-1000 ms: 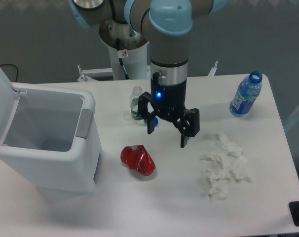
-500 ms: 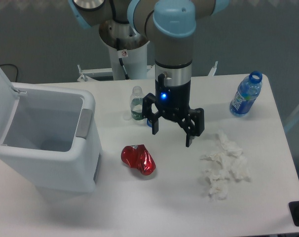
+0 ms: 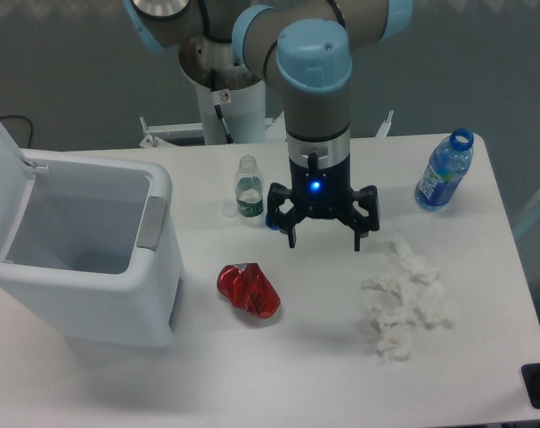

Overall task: Pick up the cans
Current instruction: 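Move the open gripper toward the crushed red can, then lower the gripper over the crushed red can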

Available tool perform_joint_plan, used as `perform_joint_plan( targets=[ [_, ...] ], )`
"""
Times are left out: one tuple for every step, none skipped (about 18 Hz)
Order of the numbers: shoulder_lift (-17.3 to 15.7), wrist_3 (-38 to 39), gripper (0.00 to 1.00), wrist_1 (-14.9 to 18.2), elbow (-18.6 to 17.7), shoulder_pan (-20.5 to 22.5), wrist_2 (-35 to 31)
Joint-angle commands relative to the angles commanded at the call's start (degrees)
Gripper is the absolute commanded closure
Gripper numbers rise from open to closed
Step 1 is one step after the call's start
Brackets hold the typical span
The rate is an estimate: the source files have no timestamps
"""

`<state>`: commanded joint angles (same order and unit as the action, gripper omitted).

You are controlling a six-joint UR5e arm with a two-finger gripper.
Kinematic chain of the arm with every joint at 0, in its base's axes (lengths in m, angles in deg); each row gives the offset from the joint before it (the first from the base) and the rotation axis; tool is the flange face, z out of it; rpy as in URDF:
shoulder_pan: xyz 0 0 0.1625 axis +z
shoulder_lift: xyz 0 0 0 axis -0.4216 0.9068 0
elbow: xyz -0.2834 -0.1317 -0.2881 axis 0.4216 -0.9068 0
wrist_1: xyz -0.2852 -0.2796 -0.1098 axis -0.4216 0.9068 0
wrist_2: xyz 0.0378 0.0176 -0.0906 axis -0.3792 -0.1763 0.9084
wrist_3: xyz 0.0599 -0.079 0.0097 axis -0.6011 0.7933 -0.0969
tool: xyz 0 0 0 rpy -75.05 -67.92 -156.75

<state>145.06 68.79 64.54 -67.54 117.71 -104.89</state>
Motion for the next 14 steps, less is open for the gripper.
perform_joint_plan(
  targets=[
    [0.79,3.25,0.0,0.0,0.0,0.0,-0.71],
    [1.14,5.98,0.0,0.0,0.0,-0.09,-1.15],
    [1.67,8.27,0.0,0.0,0.0,-0.09,-1.5],
    [2.37,10.82,0.0,0.0,0.08,-0.09,-2.2],
    [3.07,13.28,0.0,-0.09,0.17,-0.18,-2.9],
    [3.86,15.48,0.0,-0.09,0.43,-0.26,-3.17],
    [4.39,17.33,0.0,-0.09,0.44,-0.44,-3.18],
    [4.92,18.83,0.0,-0.09,0.44,-0.7,-3.18],
    [5.27,20.06,0.0,-0.09,0.7,-1.4,-3.18],
    [5.89,20.85,0.0,-0.09,0.79,-1.76,-3.09],
    [6.15,21.04,0.0,-0.09,0.87,-2.02,-3.09],
    [6.42,21.04,0.0,-0.09,0.88,-2.46,-3.0],
    [6.94,21.04,0.0,-0.09,0.96,-2.64,-2.48],
    [7.29,21.04,0.0,0.0,1.14,-3.16,-1.95]
  ],
)
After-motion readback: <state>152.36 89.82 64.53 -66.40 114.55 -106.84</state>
